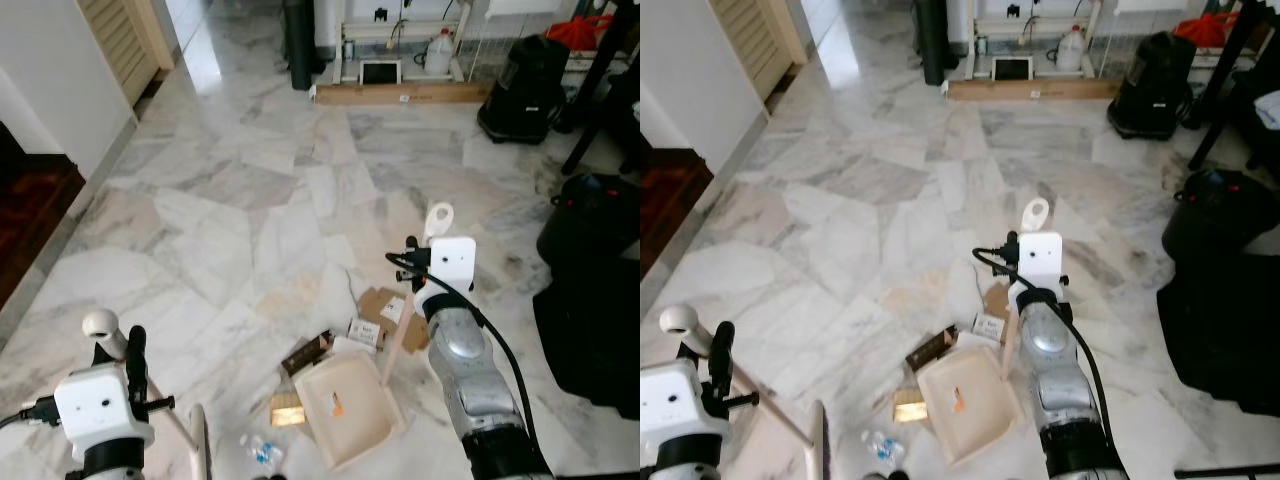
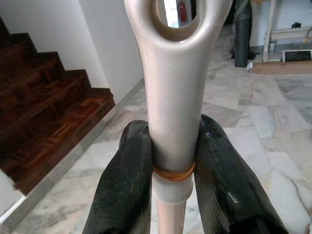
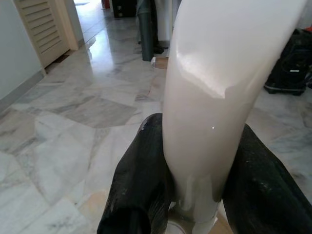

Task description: Sweep floor

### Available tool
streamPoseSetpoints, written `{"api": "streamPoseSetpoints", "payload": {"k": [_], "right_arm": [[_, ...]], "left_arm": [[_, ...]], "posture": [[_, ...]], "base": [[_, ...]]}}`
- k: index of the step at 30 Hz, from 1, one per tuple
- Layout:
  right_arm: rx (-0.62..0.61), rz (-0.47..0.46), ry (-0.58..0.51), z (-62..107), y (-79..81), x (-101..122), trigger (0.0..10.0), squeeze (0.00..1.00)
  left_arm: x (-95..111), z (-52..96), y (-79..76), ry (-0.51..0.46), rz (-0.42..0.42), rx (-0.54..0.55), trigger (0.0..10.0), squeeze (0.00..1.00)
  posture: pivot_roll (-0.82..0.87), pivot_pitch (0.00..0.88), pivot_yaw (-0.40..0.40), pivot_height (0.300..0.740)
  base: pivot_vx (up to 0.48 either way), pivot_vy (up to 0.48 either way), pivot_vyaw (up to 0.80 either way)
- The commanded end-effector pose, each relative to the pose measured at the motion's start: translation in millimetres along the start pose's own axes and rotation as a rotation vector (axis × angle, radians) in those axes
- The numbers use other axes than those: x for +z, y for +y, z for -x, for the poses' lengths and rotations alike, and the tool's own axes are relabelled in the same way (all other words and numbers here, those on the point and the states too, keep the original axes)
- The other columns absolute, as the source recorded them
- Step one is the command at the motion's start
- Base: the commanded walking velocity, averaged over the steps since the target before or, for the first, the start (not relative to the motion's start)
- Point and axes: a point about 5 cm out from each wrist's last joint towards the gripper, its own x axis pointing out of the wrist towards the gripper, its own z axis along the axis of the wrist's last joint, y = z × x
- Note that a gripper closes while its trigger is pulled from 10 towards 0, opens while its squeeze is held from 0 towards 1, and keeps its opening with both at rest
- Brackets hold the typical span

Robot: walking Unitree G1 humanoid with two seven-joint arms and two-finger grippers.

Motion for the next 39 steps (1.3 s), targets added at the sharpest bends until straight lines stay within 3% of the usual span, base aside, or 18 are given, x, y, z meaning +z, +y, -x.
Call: {"api": "streamPoseSetpoints", "payload": {"k": [1,31,39], "right_arm": [[0.015,-0.016,-0.025,-1.7,3.7,4.9,10.0,0.00],[0.021,-0.011,-0.021,-3.7,4.5,4.4,10.0,0.00],[0.016,-0.014,-0.019,-12.5,10.5,7.1,10.0,0.00]], "left_arm": [[2.7,1.7,4.6,-0.023,-0.028,0.018,10.0,0.00],[2.2,2.6,4.7,-0.022,-0.027,0.026,10.0,0.00],[0.6,2.3,5.4,-0.013,-0.034,0.028,10.0,0.00]], "posture": [[-0.04,0.122,0.078,0.740],[-0.04,0.133,0.071,0.740],[-0.04,0.135,0.078,0.740]], "base": [[-0.326,0.000,0.00],[-0.329,0.000,0.00],[0.000,0.000,0.00]]}}
